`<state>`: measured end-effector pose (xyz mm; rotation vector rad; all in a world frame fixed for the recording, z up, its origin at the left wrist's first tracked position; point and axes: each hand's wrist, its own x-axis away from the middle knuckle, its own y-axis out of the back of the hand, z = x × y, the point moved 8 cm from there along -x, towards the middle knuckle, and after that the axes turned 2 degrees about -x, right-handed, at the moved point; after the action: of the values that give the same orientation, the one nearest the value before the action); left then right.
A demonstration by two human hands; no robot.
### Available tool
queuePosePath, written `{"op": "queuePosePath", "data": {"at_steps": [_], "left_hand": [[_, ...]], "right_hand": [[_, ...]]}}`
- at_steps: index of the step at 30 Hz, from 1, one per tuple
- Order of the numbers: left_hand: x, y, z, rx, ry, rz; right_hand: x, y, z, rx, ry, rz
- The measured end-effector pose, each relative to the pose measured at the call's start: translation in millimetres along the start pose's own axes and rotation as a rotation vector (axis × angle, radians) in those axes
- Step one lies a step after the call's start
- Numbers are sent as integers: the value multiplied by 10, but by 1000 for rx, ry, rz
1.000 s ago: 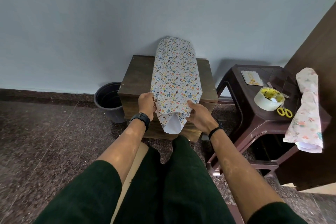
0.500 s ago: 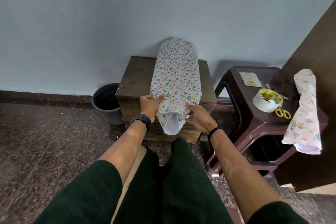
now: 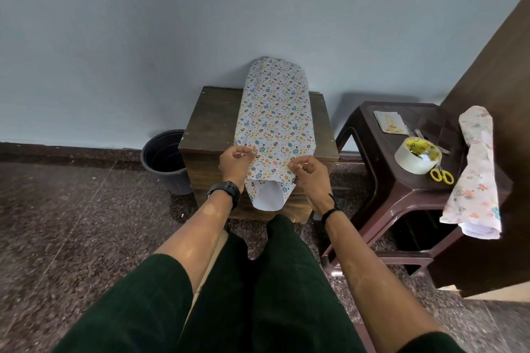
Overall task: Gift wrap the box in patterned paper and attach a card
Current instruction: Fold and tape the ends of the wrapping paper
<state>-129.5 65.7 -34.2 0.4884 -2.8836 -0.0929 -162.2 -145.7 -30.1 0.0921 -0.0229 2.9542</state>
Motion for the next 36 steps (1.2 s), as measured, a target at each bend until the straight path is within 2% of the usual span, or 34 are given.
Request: {"op": "queuePosePath", "data": {"at_steps": [7, 15, 19, 27, 31, 36], "left_hand": [[153, -136, 31, 246, 177, 360], [256, -211, 12, 362, 284, 595], [274, -210, 23, 381, 283, 605], [194, -123, 22, 372, 210, 464], [184, -125, 41, 384, 240, 421], [205, -198, -19, 236, 231, 437]], "right_hand": [[-13, -40, 20, -51, -96, 115], [-43, -66, 51, -66, -145, 218], [-53, -48, 78, -36, -153, 232], [-60, -25, 61, -39, -193, 244], [-64, -19, 83, -2, -174, 237], [-60, -15, 84, 69, -157, 229]]}}
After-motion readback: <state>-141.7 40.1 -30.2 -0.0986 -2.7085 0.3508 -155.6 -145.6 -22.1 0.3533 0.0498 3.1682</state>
